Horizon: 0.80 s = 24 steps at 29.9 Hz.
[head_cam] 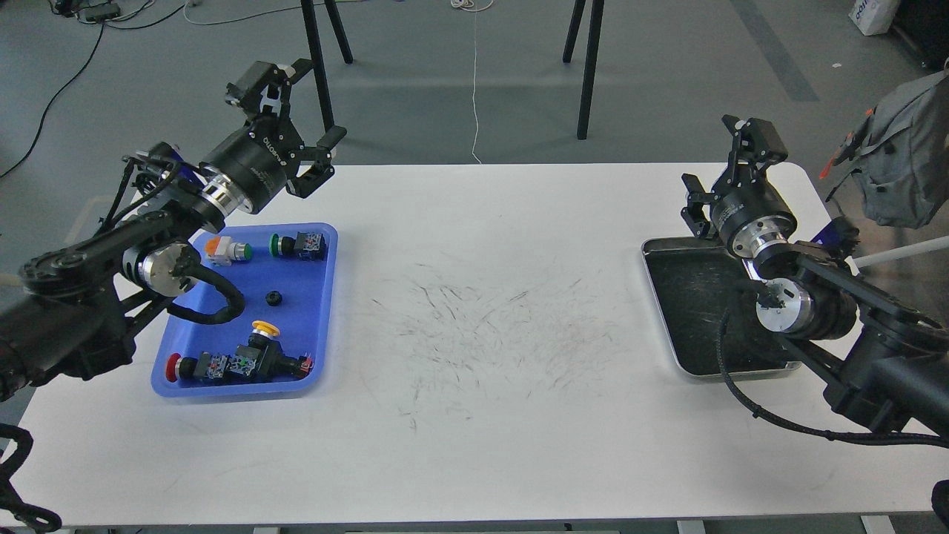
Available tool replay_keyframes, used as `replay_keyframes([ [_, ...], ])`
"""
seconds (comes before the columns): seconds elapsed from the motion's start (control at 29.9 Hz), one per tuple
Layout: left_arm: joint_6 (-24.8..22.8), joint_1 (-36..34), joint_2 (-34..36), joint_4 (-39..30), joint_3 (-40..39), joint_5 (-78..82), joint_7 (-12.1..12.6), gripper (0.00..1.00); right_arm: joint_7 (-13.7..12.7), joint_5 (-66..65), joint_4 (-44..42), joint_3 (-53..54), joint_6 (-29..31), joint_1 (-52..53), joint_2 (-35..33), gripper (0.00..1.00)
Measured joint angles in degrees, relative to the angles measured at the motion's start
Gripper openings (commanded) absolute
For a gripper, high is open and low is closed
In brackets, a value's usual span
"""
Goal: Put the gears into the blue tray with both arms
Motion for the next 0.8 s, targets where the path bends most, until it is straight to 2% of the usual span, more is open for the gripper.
replay_keyframes([
  [0.33, 1.4, -0.3, -3.0, 0.9, -0.4, -0.6, 0.0, 1.0, -0.1, 0.1, -0.4, 1.4, -0.1, 0.0, 1.2, 0.99],
  [0.53, 3.6, -0.4, -6.4, 6.3, -0.5, -0.7, 0.0, 1.0, 0.1, 0.1, -1.0, 1.5, -0.3, 1.3, 1.3, 0.99],
  [0.8, 4.6, 0.3, -7.8, 7.3, -0.5, -1.2, 0.0, 1.0, 0.6, -0.2, -1.3, 1.6, -0.4, 3.0, 1.4, 0.99],
])
